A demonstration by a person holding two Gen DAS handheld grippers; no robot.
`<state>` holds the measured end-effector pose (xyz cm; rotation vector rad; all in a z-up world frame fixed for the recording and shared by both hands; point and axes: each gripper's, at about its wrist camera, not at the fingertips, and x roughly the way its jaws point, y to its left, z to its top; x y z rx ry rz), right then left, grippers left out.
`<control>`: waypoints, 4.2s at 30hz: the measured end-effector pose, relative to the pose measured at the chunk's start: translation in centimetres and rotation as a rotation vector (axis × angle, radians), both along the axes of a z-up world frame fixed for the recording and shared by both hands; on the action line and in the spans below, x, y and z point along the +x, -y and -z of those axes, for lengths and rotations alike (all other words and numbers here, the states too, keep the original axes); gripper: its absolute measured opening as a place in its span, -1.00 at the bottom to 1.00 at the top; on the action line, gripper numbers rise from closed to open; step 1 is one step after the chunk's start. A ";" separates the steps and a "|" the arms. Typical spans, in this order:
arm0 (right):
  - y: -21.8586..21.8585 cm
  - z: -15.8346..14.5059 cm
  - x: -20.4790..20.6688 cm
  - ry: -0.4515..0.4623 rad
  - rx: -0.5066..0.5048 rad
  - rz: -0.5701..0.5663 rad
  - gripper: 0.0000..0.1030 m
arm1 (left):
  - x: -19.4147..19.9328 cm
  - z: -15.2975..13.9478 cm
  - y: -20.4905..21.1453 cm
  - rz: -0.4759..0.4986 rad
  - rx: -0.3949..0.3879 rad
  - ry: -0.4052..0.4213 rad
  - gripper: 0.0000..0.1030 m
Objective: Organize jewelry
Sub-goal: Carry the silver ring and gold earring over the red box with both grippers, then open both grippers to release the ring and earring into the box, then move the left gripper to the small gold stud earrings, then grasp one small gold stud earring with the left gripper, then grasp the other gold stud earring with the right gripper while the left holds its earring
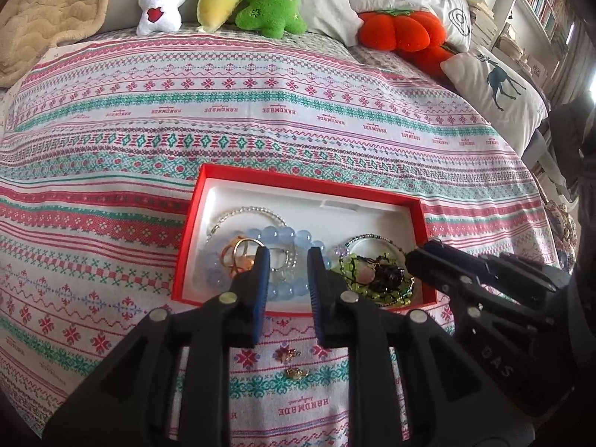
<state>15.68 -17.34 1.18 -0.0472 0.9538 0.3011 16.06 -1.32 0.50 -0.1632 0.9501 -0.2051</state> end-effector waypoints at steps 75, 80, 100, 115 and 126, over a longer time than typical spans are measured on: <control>1.0 3.7 -9.3 -0.074 -0.205 0.032 0.48 | -10.8 4.5 -1.6 0.135 0.177 -0.068 0.48; 2.7 4.2 -8.9 -0.088 -0.204 0.051 0.49 | -9.9 4.4 1.5 0.192 0.131 -0.043 -0.07; 3.6 3.9 -8.7 -0.113 -0.175 0.045 0.48 | -7.5 6.0 4.9 0.070 0.208 -0.011 -0.54; 3.6 4.0 -8.9 -0.124 -0.185 0.061 0.48 | -7.5 5.3 3.6 0.048 0.227 -0.033 -0.88; 1.7 4.4 -8.4 -0.121 -0.191 0.035 0.48 | -8.0 4.4 0.5 0.019 0.172 -0.037 -0.88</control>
